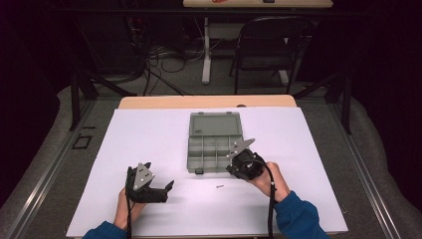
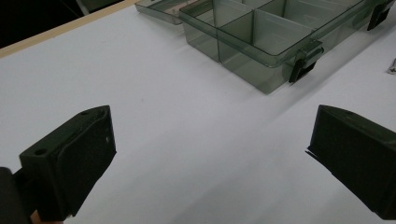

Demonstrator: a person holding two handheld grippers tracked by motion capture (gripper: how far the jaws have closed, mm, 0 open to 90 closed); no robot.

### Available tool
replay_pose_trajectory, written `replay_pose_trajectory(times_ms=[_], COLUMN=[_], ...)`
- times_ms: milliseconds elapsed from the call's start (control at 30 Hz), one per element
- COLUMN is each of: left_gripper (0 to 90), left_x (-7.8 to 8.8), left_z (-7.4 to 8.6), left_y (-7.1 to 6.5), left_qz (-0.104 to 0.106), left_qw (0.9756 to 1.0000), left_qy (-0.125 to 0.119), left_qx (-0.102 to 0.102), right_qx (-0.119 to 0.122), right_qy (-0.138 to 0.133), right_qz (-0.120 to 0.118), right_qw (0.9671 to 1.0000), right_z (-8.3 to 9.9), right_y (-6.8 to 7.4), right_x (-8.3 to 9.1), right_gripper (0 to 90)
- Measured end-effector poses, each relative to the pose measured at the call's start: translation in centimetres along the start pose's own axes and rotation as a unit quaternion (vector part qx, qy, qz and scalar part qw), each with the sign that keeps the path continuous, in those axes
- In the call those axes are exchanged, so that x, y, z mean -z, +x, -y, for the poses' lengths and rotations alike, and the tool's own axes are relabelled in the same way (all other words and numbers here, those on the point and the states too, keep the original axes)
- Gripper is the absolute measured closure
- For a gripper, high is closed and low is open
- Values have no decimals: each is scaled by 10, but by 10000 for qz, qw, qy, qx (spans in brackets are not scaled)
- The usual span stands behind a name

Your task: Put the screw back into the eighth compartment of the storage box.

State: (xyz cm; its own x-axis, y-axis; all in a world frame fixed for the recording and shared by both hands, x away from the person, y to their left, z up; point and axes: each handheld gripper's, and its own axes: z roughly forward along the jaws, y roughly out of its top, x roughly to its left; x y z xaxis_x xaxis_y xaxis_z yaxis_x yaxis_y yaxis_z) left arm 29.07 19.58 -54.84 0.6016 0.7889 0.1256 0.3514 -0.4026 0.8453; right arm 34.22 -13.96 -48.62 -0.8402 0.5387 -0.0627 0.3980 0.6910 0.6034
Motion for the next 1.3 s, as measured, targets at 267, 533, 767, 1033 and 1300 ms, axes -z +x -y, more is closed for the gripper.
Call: replay_pose_trajectory(times_ms=[267, 533, 767, 1033, 1300], left_gripper=[0, 0, 0, 0, 0], left_x=[-1, -1, -2, -2, -1], left_z=[0, 0, 0, 1, 0], left_y=[-1, -1, -1, 0, 0], left_qz=[5, -4, -4, -23, -23], left_qw=[10000, 10000, 10000, 10000, 10000], left_qy=[6, 28, 37, 31, 26], left_qx=[34, 6, -16, -15, -5], right_qx=[-116, -350, -525, -543, -463], right_qy=[-198, -195, -86, 178, -71], right_qz=[312, 594, 656, 615, 564], right_qw=[9993, 9974, 9964, 9965, 9973], right_z=[1, 5, 8, 9, 9], right_y=[-9, -25, -36, -39, -33], right_x=[7, 1, -12, -21, -16], right_gripper=[870, 870, 869, 643, 193])
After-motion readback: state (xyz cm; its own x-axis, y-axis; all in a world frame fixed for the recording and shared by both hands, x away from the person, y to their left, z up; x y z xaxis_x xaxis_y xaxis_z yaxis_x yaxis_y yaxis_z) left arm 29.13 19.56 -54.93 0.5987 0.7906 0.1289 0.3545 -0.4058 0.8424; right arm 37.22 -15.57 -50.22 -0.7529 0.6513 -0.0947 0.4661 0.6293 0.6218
